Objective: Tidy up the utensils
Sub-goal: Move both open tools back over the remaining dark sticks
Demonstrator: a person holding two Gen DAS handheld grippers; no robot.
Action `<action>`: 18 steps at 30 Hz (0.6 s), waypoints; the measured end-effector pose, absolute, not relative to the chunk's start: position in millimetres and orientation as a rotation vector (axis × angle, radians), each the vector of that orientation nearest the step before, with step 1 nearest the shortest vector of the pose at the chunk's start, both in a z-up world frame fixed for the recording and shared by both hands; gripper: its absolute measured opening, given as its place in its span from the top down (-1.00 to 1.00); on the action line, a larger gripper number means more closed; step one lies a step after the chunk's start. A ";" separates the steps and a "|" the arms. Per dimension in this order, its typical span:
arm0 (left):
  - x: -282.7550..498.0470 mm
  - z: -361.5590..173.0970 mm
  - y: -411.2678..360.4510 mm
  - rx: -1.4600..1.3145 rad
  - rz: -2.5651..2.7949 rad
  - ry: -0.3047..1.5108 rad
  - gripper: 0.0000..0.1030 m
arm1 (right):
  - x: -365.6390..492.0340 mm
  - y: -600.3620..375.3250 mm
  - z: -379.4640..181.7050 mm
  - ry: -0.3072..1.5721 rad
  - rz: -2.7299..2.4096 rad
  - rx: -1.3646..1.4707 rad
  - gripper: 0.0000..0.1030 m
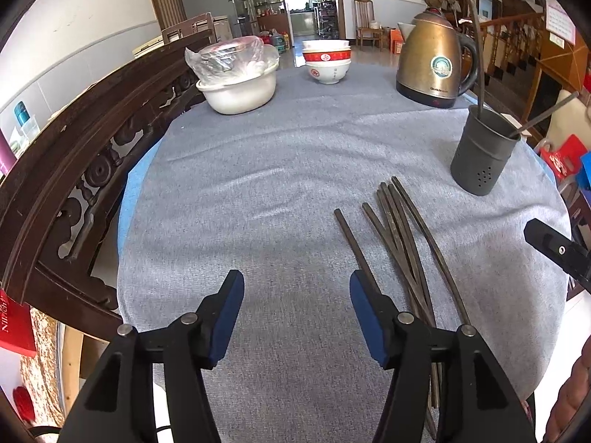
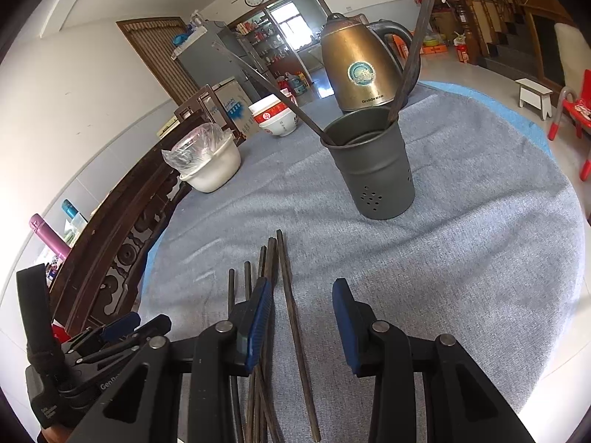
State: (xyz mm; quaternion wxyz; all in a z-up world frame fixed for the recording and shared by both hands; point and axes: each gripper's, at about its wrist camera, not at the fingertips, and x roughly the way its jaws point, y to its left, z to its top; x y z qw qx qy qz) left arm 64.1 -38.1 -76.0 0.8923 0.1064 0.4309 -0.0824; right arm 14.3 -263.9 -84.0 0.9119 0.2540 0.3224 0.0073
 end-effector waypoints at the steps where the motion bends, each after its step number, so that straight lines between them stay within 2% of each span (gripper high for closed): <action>1: 63.4 -76.8 -39.7 0.225 -0.173 0.894 -0.18 | 14.4 -263.8 -84.5 0.666 0.016 0.526 0.25; 18: 56.8 -83.1 -51.4 0.276 -0.184 0.897 -0.19 | 13.8 -260.7 -88.6 0.676 0.028 0.533 0.25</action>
